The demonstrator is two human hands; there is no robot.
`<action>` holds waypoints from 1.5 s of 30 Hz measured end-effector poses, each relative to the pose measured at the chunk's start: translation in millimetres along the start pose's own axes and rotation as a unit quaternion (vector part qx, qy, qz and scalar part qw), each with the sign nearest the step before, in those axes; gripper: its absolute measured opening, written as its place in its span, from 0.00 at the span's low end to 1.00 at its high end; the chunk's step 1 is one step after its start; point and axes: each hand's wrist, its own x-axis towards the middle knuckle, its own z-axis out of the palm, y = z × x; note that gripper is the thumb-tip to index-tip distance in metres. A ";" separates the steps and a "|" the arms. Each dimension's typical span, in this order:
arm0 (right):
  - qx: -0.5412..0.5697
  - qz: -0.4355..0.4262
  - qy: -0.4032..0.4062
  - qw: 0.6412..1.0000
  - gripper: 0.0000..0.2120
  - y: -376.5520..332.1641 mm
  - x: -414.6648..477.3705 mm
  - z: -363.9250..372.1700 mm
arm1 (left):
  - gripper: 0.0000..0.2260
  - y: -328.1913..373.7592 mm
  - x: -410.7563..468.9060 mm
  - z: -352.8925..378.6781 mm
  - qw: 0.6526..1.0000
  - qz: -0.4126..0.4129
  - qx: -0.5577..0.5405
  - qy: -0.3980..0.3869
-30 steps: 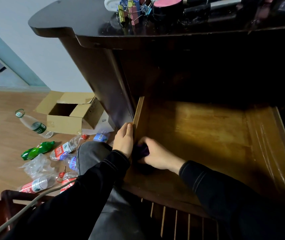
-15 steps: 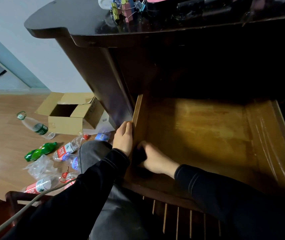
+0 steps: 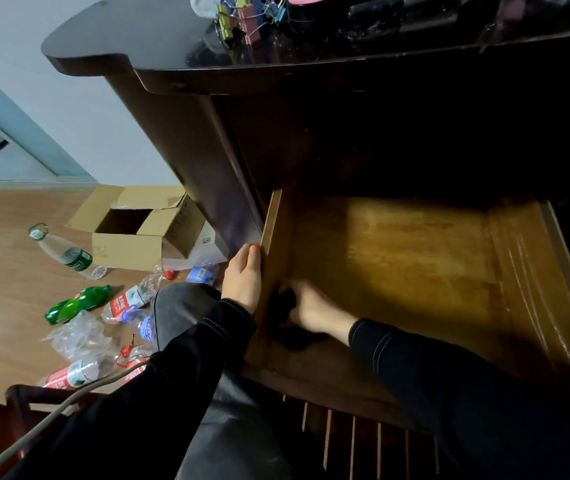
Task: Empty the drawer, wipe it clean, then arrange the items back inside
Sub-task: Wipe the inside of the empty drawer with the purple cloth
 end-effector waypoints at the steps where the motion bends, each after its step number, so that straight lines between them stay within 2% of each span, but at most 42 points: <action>1: 0.011 0.008 0.028 1.000 0.18 0.0 7.9 -7.9 | 0.13 0.1 -0.1 -0.2 1.000 -0.003 0.003 0.000; 5: 0.001 0.046 0.163 0.986 0.21 -14.5 40.2 -41.3 | 0.14 1.4 0.9 0.1 1.000 -0.023 0.015 0.001; 8: -0.066 0.019 0.197 0.978 0.11 -28.5 38.1 -41.9 | 0.14 0.5 2.5 0.4 1.000 -0.016 0.017 0.000; 10: -0.115 -0.015 0.170 0.979 0.11 -24.8 19.1 -31.7 | 0.15 0.1 2.0 1.7 1.000 -0.011 0.014 0.009; 13: -0.122 -0.034 0.081 0.989 0.18 -9.1 -15.4 -4.0 | 0.14 -0.9 2.8 2.4 1.000 -0.003 0.008 0.016; 16: -0.171 -0.018 0.007 0.985 0.21 -2.4 -29.9 15.7 | 0.15 0.6 0.6 2.3 1.000 -0.001 0.007 0.012; 20: -0.119 0.024 0.032 0.992 0.21 -13.1 -12.9 -4.5 | 0.15 2.5 -0.7 1.8 1.000 0.000 0.010 0.012; 22: -0.128 0.019 0.046 0.990 0.21 -17.6 -12.2 -7.1 | 0.15 3.8 -0.9 1.8 1.000 -0.002 0.011 0.013; 27: -0.164 0.018 -0.070 0.984 0.20 -15.4 -41.4 24.8 | 0.14 3.1 0.8 2.6 1.000 -0.010 0.006 0.016; 30: -0.119 0.001 -0.070 0.990 0.17 -25.8 -45.0 10.2 | 0.15 2.6 0.3 3.2 1.000 -0.009 0.001 0.014; 33: -0.035 -0.009 -0.067 0.997 0.22 -31.4 -45.6 -2.6 | 0.16 3.8 -0.1 2.1 1.000 -0.005 -0.003 0.018; 37: -0.090 0.040 -0.072 0.992 0.23 -25.8 -49.5 11.6 | 0.17 5.7 -1.4 2.2 1.000 -0.015 0.010 0.011; 39: -0.104 0.020 -0.069 0.992 0.18 -29.8 -51.9 12.3 | 0.17 5.0 -1.4 2.5 1.000 -0.011 0.008 0.012; 40: -0.091 -0.004 -0.066 0.994 0.15 -32.1 -52.7 10.5 | 0.16 5.1 -0.9 2.5 1.000 -0.009 0.006 0.012; 42: -0.036 -0.049 -0.062 0.996 0.15 -34.4 -57.3 7.5 | 0.16 4.9 -0.4 3.0 1.000 -0.005 0.009 0.013; 45: 0.000 -0.039 -0.053 0.998 0.18 -35.5 -63.6 7.2 | 0.16 4.6 -0.7 3.8 1.000 -0.002 0.012 0.015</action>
